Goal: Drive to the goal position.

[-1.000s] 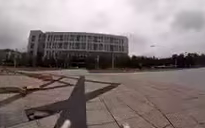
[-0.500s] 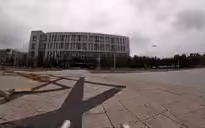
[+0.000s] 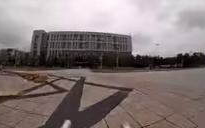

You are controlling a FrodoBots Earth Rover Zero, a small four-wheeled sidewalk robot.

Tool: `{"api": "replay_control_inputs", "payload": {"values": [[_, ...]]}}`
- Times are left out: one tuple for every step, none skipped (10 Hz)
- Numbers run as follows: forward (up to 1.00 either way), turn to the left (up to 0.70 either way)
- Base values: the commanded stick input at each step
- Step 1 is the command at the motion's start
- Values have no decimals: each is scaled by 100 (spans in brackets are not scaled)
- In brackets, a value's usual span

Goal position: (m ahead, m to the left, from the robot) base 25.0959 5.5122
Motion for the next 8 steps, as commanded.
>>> {"api": "replay_control_inputs", "payload": {"values": [[100,25],[100,14],[100,0],[100,13],[100,19],[100,9],[100,3],[100,0]]}}
